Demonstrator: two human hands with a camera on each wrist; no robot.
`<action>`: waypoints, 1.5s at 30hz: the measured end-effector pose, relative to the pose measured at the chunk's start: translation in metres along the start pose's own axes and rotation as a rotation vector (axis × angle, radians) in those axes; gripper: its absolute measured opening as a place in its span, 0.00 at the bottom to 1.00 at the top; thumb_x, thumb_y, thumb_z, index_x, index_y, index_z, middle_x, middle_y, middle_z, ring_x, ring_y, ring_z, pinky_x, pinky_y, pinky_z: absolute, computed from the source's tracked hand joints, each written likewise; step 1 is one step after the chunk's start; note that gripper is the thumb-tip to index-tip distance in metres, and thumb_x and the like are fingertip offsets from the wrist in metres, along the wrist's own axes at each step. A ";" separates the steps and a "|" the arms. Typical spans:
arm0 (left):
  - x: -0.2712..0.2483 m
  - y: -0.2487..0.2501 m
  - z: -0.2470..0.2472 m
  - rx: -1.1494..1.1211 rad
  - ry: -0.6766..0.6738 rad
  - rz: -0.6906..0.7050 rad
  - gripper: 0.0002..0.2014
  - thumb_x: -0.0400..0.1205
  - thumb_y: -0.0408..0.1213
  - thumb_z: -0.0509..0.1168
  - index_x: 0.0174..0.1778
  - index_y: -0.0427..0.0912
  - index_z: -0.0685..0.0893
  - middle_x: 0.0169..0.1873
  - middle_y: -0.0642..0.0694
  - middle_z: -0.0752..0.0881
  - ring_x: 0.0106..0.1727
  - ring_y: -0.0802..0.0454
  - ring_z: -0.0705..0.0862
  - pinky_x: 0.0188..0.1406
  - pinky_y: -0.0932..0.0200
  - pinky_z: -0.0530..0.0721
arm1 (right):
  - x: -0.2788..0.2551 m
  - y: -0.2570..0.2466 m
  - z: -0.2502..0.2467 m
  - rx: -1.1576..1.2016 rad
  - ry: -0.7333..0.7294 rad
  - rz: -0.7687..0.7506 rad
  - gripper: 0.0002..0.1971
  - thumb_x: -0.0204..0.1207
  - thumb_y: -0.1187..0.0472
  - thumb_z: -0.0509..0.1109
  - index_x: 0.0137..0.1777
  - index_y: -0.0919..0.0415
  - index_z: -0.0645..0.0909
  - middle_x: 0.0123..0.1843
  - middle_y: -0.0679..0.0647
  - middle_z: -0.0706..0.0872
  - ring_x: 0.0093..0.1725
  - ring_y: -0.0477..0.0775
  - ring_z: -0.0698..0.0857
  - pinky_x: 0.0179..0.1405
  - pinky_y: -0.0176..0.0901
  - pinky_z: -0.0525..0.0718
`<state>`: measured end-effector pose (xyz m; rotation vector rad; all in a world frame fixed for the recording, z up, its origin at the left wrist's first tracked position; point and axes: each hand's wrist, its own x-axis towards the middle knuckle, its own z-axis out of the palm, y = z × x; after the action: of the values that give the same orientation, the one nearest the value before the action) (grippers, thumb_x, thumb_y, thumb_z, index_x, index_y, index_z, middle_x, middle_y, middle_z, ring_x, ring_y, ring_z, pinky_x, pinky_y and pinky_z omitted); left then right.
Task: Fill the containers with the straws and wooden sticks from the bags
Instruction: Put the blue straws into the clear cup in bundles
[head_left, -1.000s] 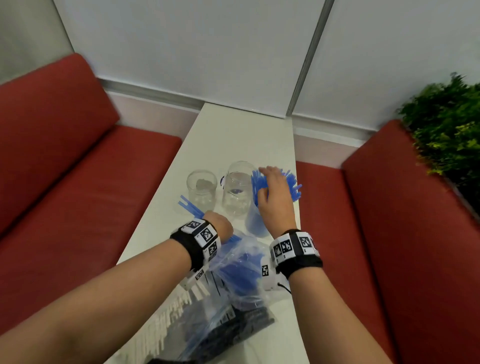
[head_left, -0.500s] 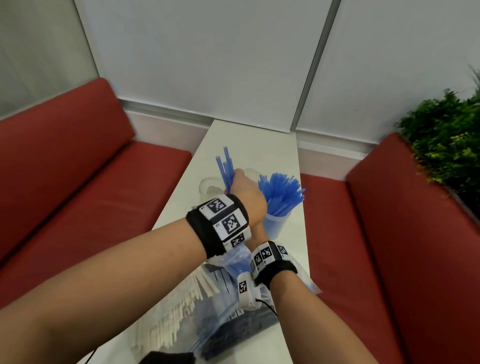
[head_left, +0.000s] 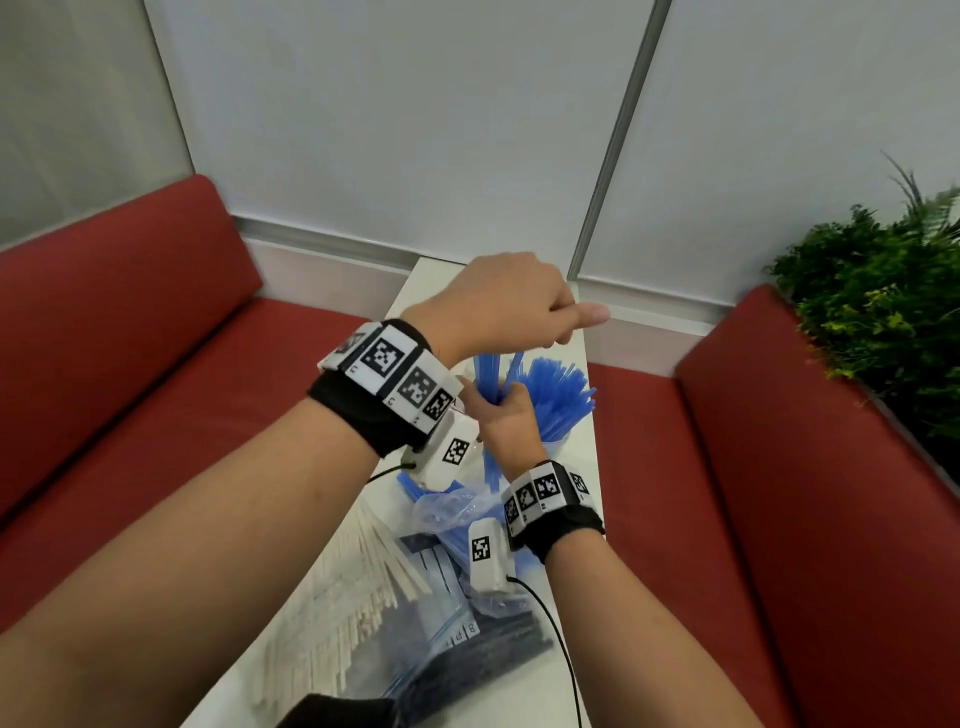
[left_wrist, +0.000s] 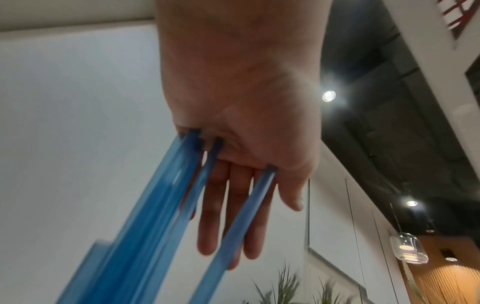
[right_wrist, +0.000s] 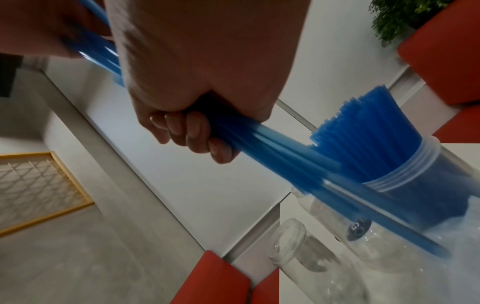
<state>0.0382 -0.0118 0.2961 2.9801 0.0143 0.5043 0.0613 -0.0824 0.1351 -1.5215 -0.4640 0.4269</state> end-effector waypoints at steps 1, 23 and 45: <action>-0.001 0.000 0.006 -0.015 0.001 0.017 0.33 0.80 0.72 0.45 0.34 0.57 0.89 0.29 0.61 0.88 0.33 0.66 0.83 0.32 0.61 0.75 | 0.001 0.000 -0.001 0.007 -0.001 0.003 0.24 0.78 0.58 0.78 0.27 0.49 0.67 0.20 0.43 0.69 0.22 0.45 0.68 0.21 0.37 0.70; -0.060 -0.047 0.160 -2.346 -0.574 -0.986 0.25 0.89 0.43 0.53 0.74 0.27 0.74 0.68 0.28 0.80 0.67 0.31 0.82 0.67 0.36 0.80 | 0.030 -0.102 -0.021 0.212 -0.004 -0.199 0.18 0.78 0.51 0.79 0.33 0.54 0.75 0.23 0.51 0.75 0.22 0.51 0.73 0.24 0.42 0.75; -0.065 -0.037 0.170 -2.482 -0.306 -1.088 0.12 0.82 0.34 0.68 0.48 0.25 0.86 0.50 0.34 0.85 0.46 0.39 0.89 0.37 0.49 0.92 | 0.027 -0.072 -0.020 0.104 0.091 -0.163 0.16 0.78 0.50 0.78 0.39 0.58 0.78 0.26 0.51 0.80 0.28 0.54 0.80 0.37 0.50 0.83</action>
<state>0.0332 0.0033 0.1109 0.3367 0.4675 -0.1887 0.0930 -0.0854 0.2078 -1.3847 -0.4834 0.2498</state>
